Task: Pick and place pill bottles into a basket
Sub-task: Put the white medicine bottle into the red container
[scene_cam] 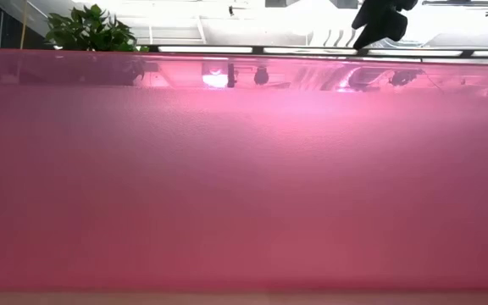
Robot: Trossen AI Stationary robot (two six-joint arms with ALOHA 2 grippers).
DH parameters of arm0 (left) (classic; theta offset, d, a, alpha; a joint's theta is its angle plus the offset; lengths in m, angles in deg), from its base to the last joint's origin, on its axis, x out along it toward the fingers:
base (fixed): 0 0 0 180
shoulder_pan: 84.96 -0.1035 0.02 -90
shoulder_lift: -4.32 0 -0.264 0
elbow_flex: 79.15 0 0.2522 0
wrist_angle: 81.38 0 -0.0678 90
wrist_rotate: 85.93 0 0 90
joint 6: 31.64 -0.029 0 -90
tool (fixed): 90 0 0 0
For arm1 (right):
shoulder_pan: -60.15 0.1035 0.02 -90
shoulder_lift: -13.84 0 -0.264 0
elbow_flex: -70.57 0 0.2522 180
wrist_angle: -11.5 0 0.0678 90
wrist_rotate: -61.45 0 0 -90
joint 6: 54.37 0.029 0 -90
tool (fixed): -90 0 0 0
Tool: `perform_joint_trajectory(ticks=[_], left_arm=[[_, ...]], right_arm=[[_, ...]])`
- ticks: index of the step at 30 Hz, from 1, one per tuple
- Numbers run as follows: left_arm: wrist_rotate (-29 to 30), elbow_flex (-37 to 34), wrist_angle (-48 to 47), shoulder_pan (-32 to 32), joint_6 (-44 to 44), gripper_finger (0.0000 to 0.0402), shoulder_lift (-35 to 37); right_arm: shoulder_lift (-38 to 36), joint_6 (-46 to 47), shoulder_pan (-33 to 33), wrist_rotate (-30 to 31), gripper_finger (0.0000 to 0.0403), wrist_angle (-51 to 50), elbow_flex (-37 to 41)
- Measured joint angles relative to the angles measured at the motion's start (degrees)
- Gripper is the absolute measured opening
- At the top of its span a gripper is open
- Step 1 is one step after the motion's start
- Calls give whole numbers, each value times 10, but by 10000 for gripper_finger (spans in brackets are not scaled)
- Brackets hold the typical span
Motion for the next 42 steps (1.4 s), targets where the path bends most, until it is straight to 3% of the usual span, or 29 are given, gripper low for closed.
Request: perform_joint_trajectory(ticks=[7,22,27,33,42], left_arm=[[-1,-85,63,11,20,197,30],[-39,-379,354,11,162,198,138],[-60,-443,476,15,210,198,102],[-62,-450,592,49,220,198,35],[-47,-450,620,116,244,198,-47]], right_arm=[[0,3,12,-11,264,3,0],[0,-4,16,-24,264,34,0],[0,-6,16,-20,264,34,0],[0,-6,16,-20,264,34,0],[0,-6,16,-20,263,35,0]])
